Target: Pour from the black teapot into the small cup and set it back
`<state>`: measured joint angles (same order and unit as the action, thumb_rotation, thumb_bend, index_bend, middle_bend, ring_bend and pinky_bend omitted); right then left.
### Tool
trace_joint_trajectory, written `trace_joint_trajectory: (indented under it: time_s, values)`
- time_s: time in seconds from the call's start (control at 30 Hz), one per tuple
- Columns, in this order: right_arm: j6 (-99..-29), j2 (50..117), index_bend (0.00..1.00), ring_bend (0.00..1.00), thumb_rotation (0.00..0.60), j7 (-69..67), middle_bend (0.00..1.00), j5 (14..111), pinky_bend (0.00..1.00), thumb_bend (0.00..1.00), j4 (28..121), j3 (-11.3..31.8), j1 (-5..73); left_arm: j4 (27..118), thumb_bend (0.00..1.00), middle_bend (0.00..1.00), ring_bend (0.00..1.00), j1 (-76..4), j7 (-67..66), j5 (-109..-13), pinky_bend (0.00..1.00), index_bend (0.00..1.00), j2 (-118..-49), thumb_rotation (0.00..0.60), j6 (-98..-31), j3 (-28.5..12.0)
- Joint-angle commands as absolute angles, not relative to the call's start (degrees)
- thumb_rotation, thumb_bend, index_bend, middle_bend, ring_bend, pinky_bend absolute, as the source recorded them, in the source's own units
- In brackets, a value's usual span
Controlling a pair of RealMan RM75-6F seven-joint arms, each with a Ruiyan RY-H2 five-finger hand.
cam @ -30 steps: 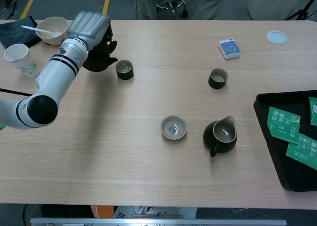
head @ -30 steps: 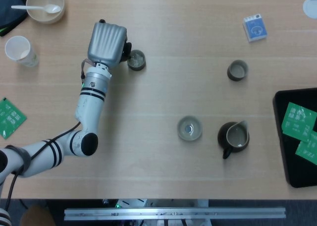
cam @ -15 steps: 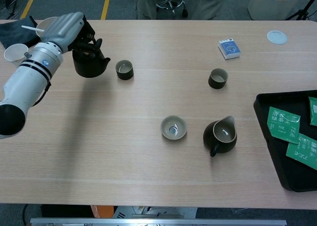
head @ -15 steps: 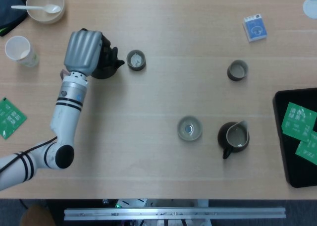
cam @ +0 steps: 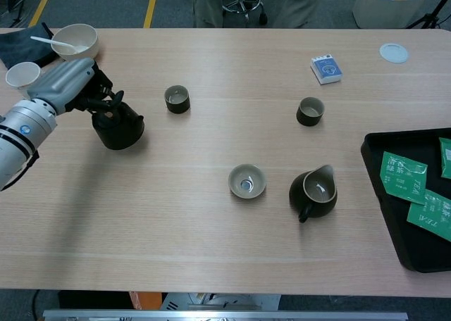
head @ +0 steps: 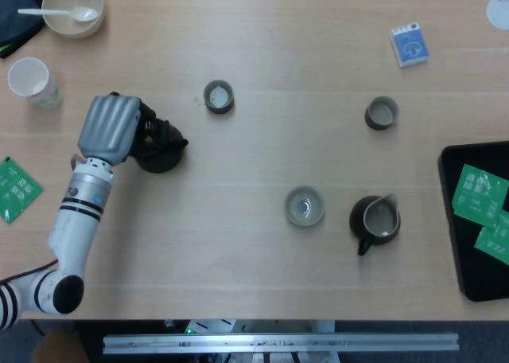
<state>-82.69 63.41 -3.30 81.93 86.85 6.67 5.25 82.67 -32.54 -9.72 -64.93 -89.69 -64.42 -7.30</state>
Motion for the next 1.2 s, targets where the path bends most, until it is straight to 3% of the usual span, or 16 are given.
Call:
trace_joint_trajectory:
  time_s: [0.03, 0.43, 0.67, 0.9, 1.2]
  values:
    - [-82.8, 63.4, 0.26, 0.19, 0.600, -3.3, 0.31, 81.9, 0.13, 0.43, 86.9, 6.6, 5.2, 81.8, 0.44, 1.00, 0.87, -31.6, -9.6, -66.3, 0.43, 0.92, -90.4, 0.417, -65.1, -6.3]
    - [-82.5, 63.4, 0.26, 0.19, 0.600, -3.1, 0.31, 81.6, 0.13, 0.43, 87.0, 6.4, 5.2, 77.9, 0.44, 1.00, 0.86, -29.3, -8.5, -68.1, 0.43, 0.91, -91.9, 0.409, -65.4, -5.0]
    - [-82.4, 63.4, 0.26, 0.19, 0.600, -2.9, 0.31, 81.5, 0.13, 0.43, 87.0, 6.4, 5.3, 77.5, 0.44, 0.96, 0.79, -28.6, -8.8, -68.1, 0.42, 0.85, -91.9, 0.376, -64.7, -5.1]
    - [-82.6, 63.3, 0.26, 0.19, 0.600, -3.0, 0.31, 81.5, 0.13, 0.43, 87.0, 6.3, 5.2, 78.6, 0.44, 0.83, 0.67, -28.3, -9.7, -67.8, 0.42, 0.75, -90.6, 0.334, -63.3, -5.0]
    - [-82.7, 63.4, 0.26, 0.19, 0.600, -3.0, 0.31, 81.7, 0.13, 0.43, 87.1, 6.3, 5.2, 81.2, 0.44, 0.42, 0.27, -28.1, -11.2, -66.9, 0.35, 0.44, -87.9, 0.215, -61.4, -4.9]
